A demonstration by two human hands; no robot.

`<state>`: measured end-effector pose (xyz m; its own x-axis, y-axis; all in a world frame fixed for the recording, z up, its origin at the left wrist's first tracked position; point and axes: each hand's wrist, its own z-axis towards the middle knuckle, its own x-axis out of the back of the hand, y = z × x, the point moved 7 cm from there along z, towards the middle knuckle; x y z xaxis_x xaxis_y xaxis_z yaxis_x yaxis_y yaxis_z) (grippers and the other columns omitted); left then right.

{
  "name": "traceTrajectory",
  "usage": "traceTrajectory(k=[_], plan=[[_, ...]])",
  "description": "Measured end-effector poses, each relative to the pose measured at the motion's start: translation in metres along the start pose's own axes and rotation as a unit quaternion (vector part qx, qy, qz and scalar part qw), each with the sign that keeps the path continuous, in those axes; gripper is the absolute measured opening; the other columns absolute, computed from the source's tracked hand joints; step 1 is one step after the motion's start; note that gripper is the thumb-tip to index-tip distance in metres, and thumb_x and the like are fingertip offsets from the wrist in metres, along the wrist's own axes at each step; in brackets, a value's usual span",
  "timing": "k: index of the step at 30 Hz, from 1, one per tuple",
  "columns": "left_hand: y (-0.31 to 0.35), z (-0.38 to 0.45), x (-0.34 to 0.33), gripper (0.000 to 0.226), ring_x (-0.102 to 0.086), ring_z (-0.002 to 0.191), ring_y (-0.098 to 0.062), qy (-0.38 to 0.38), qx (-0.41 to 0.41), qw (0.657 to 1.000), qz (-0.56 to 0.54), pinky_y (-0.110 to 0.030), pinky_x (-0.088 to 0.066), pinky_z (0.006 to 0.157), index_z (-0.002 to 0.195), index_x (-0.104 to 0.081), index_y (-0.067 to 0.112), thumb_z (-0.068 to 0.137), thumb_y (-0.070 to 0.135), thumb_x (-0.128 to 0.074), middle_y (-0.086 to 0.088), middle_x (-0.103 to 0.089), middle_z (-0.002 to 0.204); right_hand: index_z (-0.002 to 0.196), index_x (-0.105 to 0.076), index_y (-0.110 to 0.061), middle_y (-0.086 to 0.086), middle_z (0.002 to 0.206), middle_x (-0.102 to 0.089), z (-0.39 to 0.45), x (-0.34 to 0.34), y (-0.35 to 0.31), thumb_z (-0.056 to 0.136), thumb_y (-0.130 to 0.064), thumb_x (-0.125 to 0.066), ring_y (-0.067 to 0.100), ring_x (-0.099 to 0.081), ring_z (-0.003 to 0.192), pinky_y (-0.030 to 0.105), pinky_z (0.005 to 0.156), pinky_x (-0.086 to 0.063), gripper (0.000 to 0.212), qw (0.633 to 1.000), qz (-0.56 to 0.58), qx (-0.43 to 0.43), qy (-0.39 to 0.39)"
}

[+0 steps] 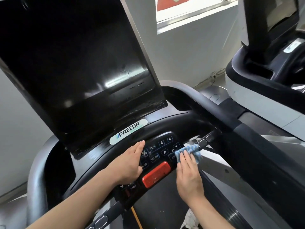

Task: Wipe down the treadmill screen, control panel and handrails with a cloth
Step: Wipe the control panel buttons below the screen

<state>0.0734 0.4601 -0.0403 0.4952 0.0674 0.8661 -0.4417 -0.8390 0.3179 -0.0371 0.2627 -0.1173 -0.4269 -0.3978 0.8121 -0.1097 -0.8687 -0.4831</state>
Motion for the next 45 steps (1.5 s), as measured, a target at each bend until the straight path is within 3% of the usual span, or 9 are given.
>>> traceTrajectory(k=[3, 6, 9, 12, 17, 31, 37, 41, 45], plan=[[-0.002, -0.002, -0.002, 0.095, -0.004, 0.159, -0.006, -0.003, 0.009, 1.0, -0.005, -0.026, -0.016, 0.127, 0.167, 0.008, 0.026, 0.092, 0.02, -0.052, 0.01, 0.003, 0.175, 0.143, -0.056, 0.006, 0.012, 0.155, -0.051, -0.027, -0.019, -0.027, 0.102, -0.011, -0.053, 0.033, -0.034, 0.151, 0.037, 0.127, -0.019, 0.044, 0.999, 0.026, 0.03, -0.032], [0.0, -0.001, 0.0, 0.096, -0.006, 0.159, -0.007, -0.001, 0.007, 1.0, -0.008, -0.028, -0.019, 0.127, 0.166, 0.008, 0.027, 0.093, 0.021, -0.052, 0.01, 0.003, 0.175, 0.137, -0.068, -0.008, -0.001, 0.146, -0.06, -0.016, -0.012, -0.009, 0.093, -0.002, -0.073, 0.025, -0.051, 0.139, 0.041, 0.117, -0.04, 0.045, 0.997, 0.071, 0.034, -0.021], [-0.001, -0.001, -0.001, 0.096, -0.009, 0.159, -0.009, 0.003, 0.005, 1.0, 0.006, -0.027, -0.02, 0.127, 0.167, 0.007, 0.025, 0.093, 0.021, -0.053, 0.009, 0.001, 0.175, 0.123, -0.076, -0.007, 0.003, 0.127, -0.069, -0.002, -0.012, 0.004, 0.084, 0.005, -0.08, 0.025, -0.057, 0.115, 0.042, 0.103, -0.052, 0.041, 0.997, 0.074, -0.01, -0.012], [-0.001, -0.001, -0.003, 0.096, -0.008, 0.159, -0.009, 0.005, 0.006, 1.0, 0.002, -0.028, -0.019, 0.127, 0.167, 0.007, 0.025, 0.092, 0.021, -0.053, 0.009, 0.001, 0.175, 0.128, -0.073, -0.004, 0.008, 0.127, -0.067, -0.023, -0.014, -0.008, 0.079, 0.007, -0.082, 0.027, -0.057, 0.112, 0.046, 0.1, -0.057, 0.051, 0.998, 0.054, 0.01, -0.019], [-0.001, 0.001, -0.002, 0.097, -0.007, 0.159, -0.01, 0.01, -0.003, 1.0, 0.012, -0.025, -0.016, 0.127, 0.167, 0.008, 0.023, 0.092, 0.023, -0.054, 0.006, 0.0, 0.175, 0.135, -0.069, -0.01, 0.005, 0.133, -0.063, 0.009, -0.016, -0.015, 0.094, -0.008, -0.061, 0.029, -0.054, 0.112, 0.045, 0.102, -0.052, 0.041, 0.997, 0.029, 0.065, -0.024], [0.001, 0.0, -0.004, 0.097, -0.005, 0.159, -0.008, 0.006, 0.004, 1.0, 0.003, -0.026, -0.017, 0.127, 0.167, 0.008, 0.024, 0.091, 0.022, -0.053, 0.008, 0.002, 0.175, 0.139, -0.065, -0.008, 0.005, 0.124, -0.059, -0.023, -0.013, -0.002, 0.08, 0.004, -0.08, 0.027, -0.054, 0.109, 0.047, 0.096, -0.057, 0.062, 0.997, 0.037, 0.063, -0.04], [-0.003, 0.002, -0.006, 0.098, -0.005, 0.159, -0.01, 0.002, 0.004, 1.0, 0.018, -0.027, -0.014, 0.128, 0.166, 0.009, 0.023, 0.091, 0.023, -0.053, 0.005, 0.002, 0.175, 0.143, -0.062, -0.014, 0.007, 0.137, -0.058, 0.005, -0.017, -0.015, 0.086, -0.009, -0.073, 0.033, -0.051, 0.123, 0.05, 0.102, -0.051, 0.059, 0.997, -0.014, 0.067, -0.04], [0.0, 0.002, -0.006, 0.098, -0.006, 0.159, -0.01, 0.006, 0.004, 1.0, 0.013, -0.027, -0.015, 0.128, 0.166, 0.009, 0.022, 0.09, 0.023, -0.053, 0.006, 0.002, 0.175, 0.147, -0.058, -0.008, 0.009, 0.128, -0.054, -0.016, -0.019, -0.008, 0.079, 0.004, -0.076, 0.03, -0.049, 0.112, 0.047, 0.091, -0.06, 0.071, 0.996, 0.018, 0.054, -0.063], [-0.003, 0.003, -0.008, 0.099, -0.006, 0.159, -0.011, 0.006, 0.003, 1.0, 0.025, -0.026, -0.013, 0.128, 0.166, 0.01, 0.022, 0.09, 0.024, -0.054, 0.005, 0.002, 0.175, 0.148, -0.057, -0.008, 0.008, 0.122, -0.053, 0.005, -0.026, -0.007, 0.083, 0.006, -0.068, 0.03, -0.049, 0.109, 0.044, 0.094, -0.056, 0.067, 0.997, 0.015, 0.054, -0.058]])
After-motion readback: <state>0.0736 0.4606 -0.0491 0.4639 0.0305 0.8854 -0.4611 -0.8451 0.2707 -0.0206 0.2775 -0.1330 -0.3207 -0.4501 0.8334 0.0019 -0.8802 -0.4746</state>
